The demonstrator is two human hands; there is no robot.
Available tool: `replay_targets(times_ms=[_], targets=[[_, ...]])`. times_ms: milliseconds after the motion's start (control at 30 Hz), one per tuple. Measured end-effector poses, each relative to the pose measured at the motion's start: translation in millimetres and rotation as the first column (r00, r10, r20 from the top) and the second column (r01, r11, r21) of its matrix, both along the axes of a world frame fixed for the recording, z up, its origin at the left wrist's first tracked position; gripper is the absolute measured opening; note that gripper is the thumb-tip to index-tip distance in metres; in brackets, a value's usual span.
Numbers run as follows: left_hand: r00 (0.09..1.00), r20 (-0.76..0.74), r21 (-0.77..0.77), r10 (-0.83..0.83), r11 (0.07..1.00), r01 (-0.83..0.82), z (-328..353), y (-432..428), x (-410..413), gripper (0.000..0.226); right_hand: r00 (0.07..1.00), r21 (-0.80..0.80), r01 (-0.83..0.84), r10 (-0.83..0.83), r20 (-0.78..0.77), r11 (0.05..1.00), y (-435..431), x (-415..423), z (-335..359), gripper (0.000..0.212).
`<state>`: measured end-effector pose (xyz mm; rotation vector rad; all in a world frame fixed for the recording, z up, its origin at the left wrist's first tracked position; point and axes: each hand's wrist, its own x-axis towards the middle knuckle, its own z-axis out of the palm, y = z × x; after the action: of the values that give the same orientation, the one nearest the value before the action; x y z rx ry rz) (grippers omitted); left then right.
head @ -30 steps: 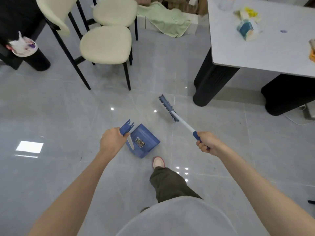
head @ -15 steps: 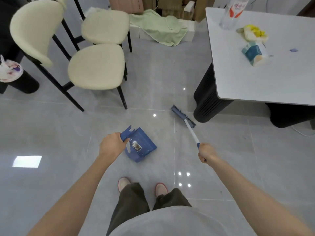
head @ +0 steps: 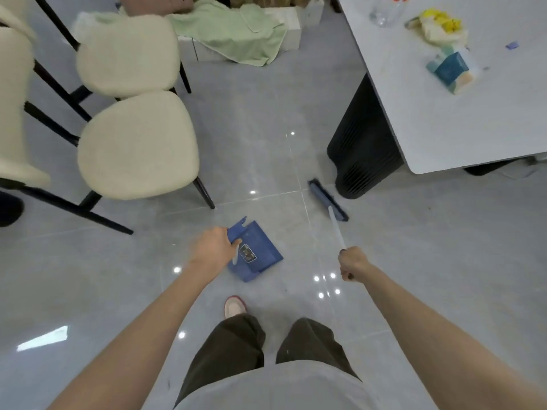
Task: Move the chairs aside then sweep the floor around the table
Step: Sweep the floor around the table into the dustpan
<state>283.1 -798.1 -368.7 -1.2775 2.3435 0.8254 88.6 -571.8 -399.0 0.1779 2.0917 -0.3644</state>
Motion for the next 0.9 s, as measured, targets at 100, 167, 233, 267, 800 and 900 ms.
replay_targets(times_ms=[100, 167, 233, 267, 800, 900], targets=[[0.999, 0.0, 0.001, -0.033, 0.999, 0.033, 2, -22, -12, 0.03, 0.982, -0.043, 0.164, -0.159, 0.101, 0.985, -22, 19, 16, 0.037], [0.998, -0.002, -0.015, -0.062, 0.998, 0.062, 7, -32, -20, 0.031, 0.918, -0.069, 0.353, -0.33, 0.221, 0.933, -35, 28, 33, 0.039], [0.994, 0.017, -0.034, -0.104, 0.994, 0.104, 13, -38, -25, 0.032, 0.83, -0.088, 0.485, -0.426, 0.359, 0.87, -42, 37, 50, 0.037], [0.992, 0.021, -0.039, -0.121, 0.992, 0.122, 16, -41, -27, 0.033, 0.794, -0.098, 0.527, -0.448, 0.41, 0.844, -44, 37, 57, 0.034], [0.992, -0.083, 0.013, 0.097, 0.995, -0.097, 19, -86, -44, 0.032, 0.963, -0.337, 0.264, -0.265, 0.045, 0.904, -101, -13, 115, 0.033], [0.984, -0.079, 0.002, 0.158, 0.987, -0.158, 19, -105, -59, 0.033, 0.974, -0.342, 0.16, -0.205, -0.099, 0.926, -123, -51, 94, 0.019]])
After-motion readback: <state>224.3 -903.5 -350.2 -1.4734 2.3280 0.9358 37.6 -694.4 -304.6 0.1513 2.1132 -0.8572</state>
